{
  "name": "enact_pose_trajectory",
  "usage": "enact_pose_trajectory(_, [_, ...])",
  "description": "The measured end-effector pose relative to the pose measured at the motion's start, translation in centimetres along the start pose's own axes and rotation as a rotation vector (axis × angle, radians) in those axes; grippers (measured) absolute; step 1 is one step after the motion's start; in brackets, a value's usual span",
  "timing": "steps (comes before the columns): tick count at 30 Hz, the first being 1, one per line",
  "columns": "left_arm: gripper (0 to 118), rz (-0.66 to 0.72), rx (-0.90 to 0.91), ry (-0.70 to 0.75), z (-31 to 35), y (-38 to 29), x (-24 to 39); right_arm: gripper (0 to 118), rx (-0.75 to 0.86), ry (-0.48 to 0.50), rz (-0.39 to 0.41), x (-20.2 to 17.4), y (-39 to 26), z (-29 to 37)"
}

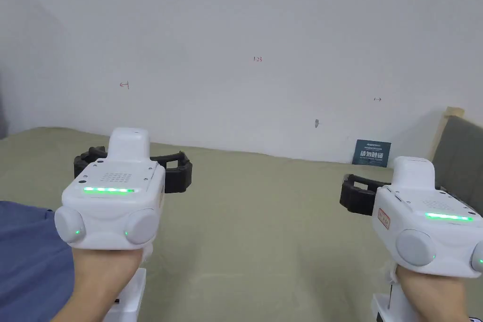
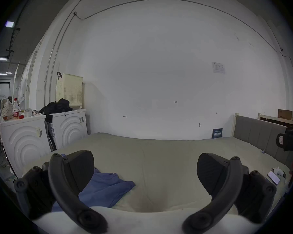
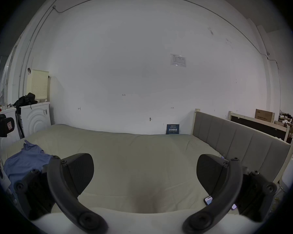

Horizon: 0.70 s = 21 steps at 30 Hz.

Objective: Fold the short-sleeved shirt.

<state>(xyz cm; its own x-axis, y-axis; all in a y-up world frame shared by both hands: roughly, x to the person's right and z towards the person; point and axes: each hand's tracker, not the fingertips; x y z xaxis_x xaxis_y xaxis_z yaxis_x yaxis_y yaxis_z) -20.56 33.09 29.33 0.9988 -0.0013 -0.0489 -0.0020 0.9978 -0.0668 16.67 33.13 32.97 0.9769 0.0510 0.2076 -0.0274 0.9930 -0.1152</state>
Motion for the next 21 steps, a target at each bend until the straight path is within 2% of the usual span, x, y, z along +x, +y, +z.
enact_pose_trajectory(6, [118, -0.048, -0.015, 0.027, 0.6, 0.1, 0.4, 114, -0.015, 0.013, -0.017, 0.0, 0.4, 0.7])
enact_pose_trajectory(7, [118, -0.048, -0.018, 0.015, 0.8, 0.0, 0.4, 104, -0.013, 0.016, -0.018, -0.1, 0.3, 0.9])
enact_pose_trajectory(8, [109, -0.048, -0.031, 0.0, 0.9, -0.1, 0.5, 74, -0.01, 0.019, -0.011, -0.2, 0.3, 1.2])
enact_pose_trajectory(9, [84, -0.046, -0.031, -0.006, 1.1, -0.2, 0.6, 41, -0.006, 0.015, 0.011, -0.5, 0.2, 1.3])
enact_pose_trajectory(10, [34, -0.054, -0.024, -0.01, 1.3, -0.5, 0.8, 14, -0.002, 0.01, 0.039, -0.6, 0.0, 1.3])
enact_pose_trajectory(11, [6, -0.067, -0.023, 0.01, 1.1, -0.6, 1.1, 10, 0.003, 0.003, 0.053, -0.8, -0.3, 1.4])
enact_pose_trajectory(18, [6, -0.078, -0.019, -0.024, 1.5, -1.3, 1.4, 6, 0.004, 0.046, 0.081, -1.7, -0.8, 2.6])
enact_pose_trajectory(21, [6, -0.061, -0.011, -0.014, 1.9, -0.9, 0.8, 6, -0.007, 0.079, 0.057, -2.2, -0.4, 2.8])
